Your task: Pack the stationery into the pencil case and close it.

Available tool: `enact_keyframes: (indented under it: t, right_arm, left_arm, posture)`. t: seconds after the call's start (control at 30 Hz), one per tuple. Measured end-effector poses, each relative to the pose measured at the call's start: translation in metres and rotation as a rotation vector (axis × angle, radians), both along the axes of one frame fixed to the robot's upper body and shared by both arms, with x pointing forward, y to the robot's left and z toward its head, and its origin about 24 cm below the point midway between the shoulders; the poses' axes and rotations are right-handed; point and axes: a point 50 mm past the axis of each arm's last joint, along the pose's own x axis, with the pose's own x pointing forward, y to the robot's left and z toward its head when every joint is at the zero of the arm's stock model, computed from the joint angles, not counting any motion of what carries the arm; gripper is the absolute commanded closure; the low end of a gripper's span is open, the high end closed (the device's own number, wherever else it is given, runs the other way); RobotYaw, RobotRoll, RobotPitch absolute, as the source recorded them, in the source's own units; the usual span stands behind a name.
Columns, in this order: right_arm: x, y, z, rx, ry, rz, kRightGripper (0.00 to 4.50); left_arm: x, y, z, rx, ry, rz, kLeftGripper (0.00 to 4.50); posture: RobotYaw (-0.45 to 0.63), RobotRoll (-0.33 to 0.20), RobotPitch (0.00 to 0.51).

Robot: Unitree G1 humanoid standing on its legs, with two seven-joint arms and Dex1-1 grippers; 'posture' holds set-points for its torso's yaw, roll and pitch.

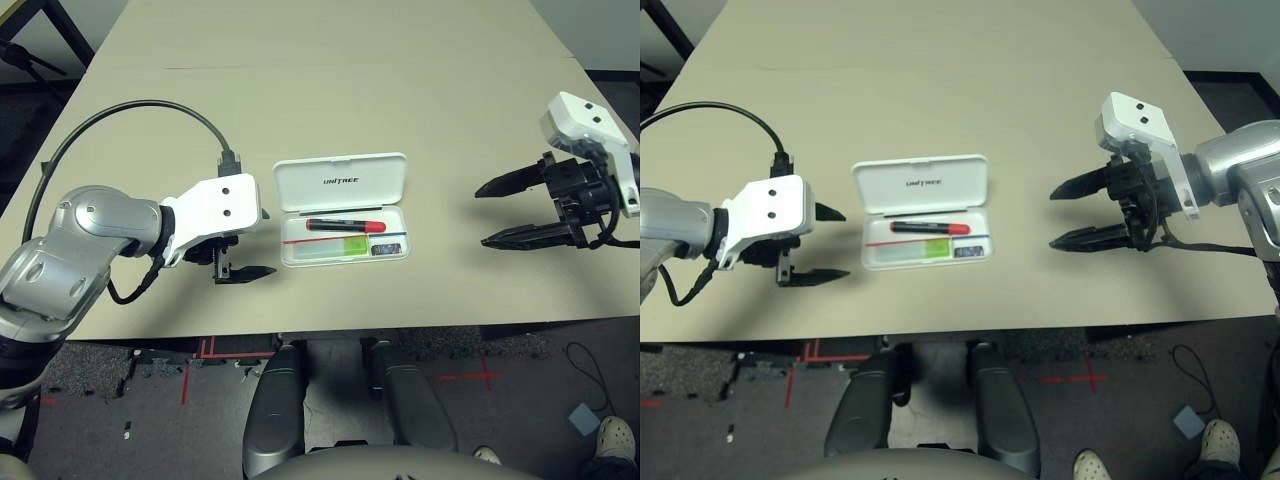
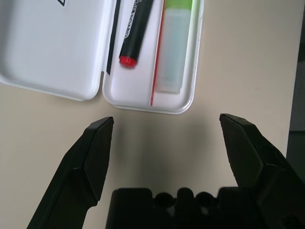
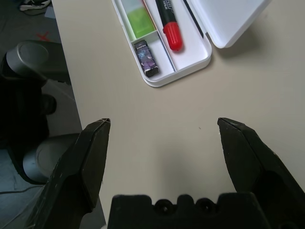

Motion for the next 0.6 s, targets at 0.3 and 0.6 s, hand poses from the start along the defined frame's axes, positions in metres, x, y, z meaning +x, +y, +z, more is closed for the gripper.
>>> enact_keyframes:
  t: [0.3,0.6]
  right_arm:
    - [0.002,0.003,-0.003,0.02,-0.016,-0.014,0.0]
    - [0.005,0.007,-0.002,0.03,-0.035,-0.006,0.0]
  left_arm:
    - [0.033,0.043,-0.012,-0.191,-0.029,0.213,2.83]
    - [0.076,0.074,-0.016,-0.375,-0.093,0.27,4.47]
  posture:
    - [0.07,0.0,0.229]
    - [0.06,0.0,0.227]
